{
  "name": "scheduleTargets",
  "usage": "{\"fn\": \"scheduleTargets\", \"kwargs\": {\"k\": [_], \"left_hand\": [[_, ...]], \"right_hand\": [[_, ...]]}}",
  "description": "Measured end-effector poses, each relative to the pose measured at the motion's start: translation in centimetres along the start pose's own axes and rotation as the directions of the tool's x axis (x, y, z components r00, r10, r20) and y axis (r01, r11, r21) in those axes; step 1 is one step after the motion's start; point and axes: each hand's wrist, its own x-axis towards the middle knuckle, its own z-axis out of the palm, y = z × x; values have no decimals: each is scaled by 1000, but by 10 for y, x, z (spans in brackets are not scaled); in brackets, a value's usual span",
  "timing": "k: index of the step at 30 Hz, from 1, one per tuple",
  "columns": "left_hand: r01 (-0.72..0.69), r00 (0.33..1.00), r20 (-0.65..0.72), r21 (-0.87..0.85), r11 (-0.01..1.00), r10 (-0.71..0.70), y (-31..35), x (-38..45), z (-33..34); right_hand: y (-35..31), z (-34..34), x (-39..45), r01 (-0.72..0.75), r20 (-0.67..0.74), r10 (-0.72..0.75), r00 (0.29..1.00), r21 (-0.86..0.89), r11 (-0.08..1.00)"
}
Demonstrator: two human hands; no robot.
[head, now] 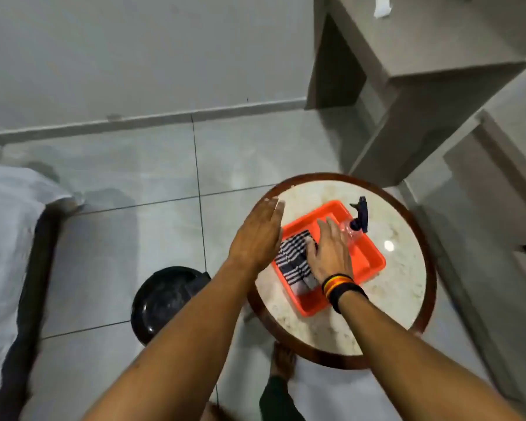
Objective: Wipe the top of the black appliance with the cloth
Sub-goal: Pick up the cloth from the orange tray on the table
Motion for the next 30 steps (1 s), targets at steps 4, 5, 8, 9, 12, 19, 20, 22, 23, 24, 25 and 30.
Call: {"fn": "scheduleTargets", "kwargs": {"k": [4,5,8,9,12,19,20,22,23,24,25,30], "left_hand": [[57,978,202,-21,998,-52,12,24,71],[72,970,235,-28,997,-63,13,28,82],[119,960,260,-41,992,-105,20,46,123],[145,954,268,-33,989,-131,22,51,138],[213,937,284,-7,977,-202,29,57,167],[252,935,234,90,964,-266,24,73,178],[263,930,241,94,960,-278,23,76,176],[288,914,278,61,956,-294,22,79,169],[304,908,294,32,952,-300,22,79,163],[323,904,300,-9,946,-305,24,77,156],[344,906,287,-67,937,-312,25,74,148],[454,883,129,-485,747,-452,-3,10,79]], "right_hand": [[55,55,3,-241,112,238,965,21,970],[61,66,3,-294,127,287,949,36,955],[80,91,11,-387,169,375,912,43,921],[85,99,14,-408,174,397,901,30,912],[93,113,21,-425,91,424,901,-10,905],[110,118,44,-421,33,421,906,-29,907],[110,117,44,-410,35,410,911,-1,912],[105,114,42,-406,19,406,914,86,910],[101,111,40,-394,1,398,917,132,909],[98,107,36,-382,-25,392,920,176,907],[94,103,34,-368,-61,388,920,212,905],[34,70,5,-167,-243,285,927,413,895]]}}
